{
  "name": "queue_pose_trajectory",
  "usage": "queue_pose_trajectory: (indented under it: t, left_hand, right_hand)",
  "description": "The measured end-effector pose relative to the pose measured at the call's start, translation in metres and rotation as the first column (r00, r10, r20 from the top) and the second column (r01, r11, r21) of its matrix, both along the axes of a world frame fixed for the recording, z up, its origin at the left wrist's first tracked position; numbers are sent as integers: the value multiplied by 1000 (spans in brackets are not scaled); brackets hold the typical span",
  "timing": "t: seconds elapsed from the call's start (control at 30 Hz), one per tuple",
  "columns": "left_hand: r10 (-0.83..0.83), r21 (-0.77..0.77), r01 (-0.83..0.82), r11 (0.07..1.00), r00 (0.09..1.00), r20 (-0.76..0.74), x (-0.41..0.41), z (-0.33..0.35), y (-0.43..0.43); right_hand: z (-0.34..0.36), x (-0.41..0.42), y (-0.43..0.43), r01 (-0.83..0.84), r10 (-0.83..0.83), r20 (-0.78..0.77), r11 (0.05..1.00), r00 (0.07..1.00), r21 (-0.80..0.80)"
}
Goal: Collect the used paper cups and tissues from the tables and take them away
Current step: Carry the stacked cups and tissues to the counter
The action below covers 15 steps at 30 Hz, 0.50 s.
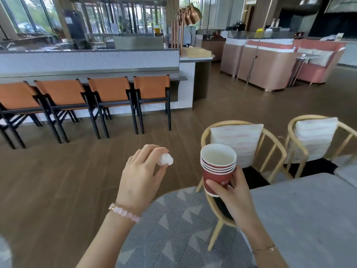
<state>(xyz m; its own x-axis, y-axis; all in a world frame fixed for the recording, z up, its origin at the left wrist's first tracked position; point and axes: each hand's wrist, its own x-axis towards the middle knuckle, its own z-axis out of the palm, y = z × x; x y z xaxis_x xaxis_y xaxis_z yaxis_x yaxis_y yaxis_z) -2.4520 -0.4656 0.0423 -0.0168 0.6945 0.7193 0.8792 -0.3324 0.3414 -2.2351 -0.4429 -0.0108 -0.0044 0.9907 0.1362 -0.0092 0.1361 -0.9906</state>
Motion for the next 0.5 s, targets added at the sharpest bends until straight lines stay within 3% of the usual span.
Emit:
queue_pose_trajectory:
  t: [0.5]
  left_hand:
    - [179,14,-179,984,983,28,-100,-8,70]
  right_hand:
    - [4,-110,99,-191,191,2,982,982,11]
